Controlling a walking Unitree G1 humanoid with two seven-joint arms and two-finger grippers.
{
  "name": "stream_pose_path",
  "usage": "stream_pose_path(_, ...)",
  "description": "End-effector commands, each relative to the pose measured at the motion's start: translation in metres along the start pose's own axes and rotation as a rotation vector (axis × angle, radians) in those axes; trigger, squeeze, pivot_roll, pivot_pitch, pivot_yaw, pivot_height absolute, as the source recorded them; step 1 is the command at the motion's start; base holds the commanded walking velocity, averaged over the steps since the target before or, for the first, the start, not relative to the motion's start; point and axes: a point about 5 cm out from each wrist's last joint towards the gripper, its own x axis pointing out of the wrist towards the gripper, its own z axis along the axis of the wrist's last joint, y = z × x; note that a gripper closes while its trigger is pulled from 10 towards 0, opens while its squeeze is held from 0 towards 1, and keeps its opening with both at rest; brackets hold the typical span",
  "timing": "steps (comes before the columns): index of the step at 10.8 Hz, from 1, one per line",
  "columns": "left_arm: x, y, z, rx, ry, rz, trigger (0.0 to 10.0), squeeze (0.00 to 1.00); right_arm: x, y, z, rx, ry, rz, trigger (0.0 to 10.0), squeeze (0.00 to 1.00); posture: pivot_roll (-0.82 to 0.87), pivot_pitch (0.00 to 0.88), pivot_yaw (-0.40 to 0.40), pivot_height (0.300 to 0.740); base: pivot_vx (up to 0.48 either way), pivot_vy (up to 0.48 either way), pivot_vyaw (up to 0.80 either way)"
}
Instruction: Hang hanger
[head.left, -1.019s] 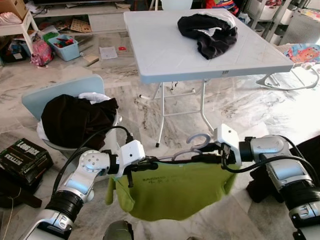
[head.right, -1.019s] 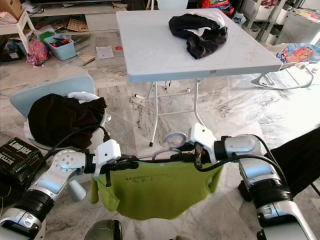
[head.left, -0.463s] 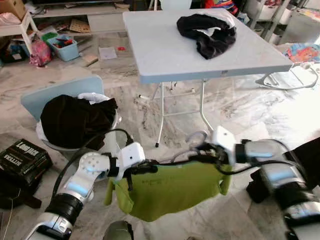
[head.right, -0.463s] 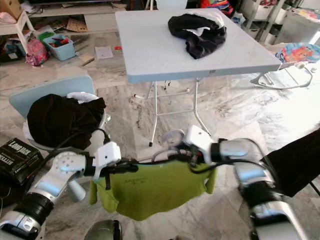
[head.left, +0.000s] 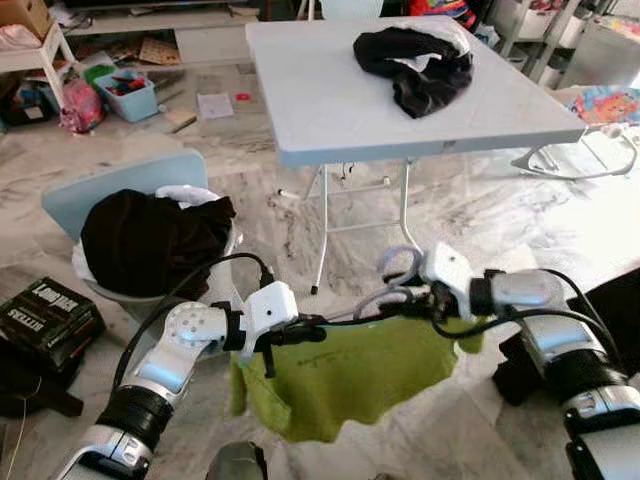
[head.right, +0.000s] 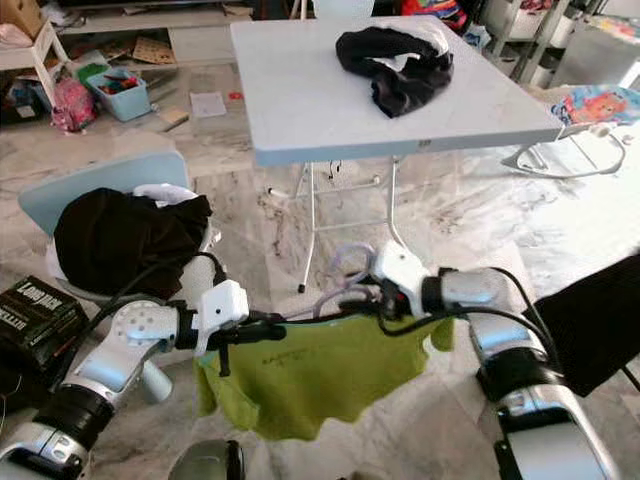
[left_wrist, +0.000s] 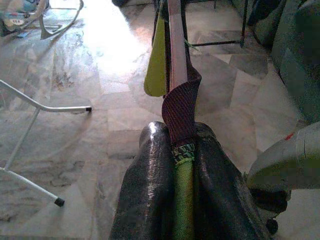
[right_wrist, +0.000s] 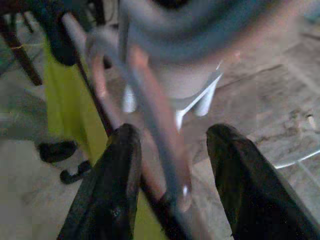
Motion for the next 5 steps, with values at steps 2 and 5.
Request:
stream_pose_path(2, 0.0001, 0.0047, 0.0153, 0.063, -0.044, -0.002, 0.0, 0.0, -0.012, 0.0014, -0.0065, 0.021, 0.064, 0.084, 10.0, 0.0, -0.08, 0.0, -0.025, 0.74, 0.0, 0.0, 0.0)
stream_pose_path(5, 0.0018, 0.0043, 0.0161, 0.064, -0.046, -0.004, 0.0, 0.0, -0.0133, -0.0028, -0.0054, 0.021, 0.056, 0.06, 10.0, 0.0, -0.08, 0.0, -0.024, 0.74, 0.0, 0.0, 0.0)
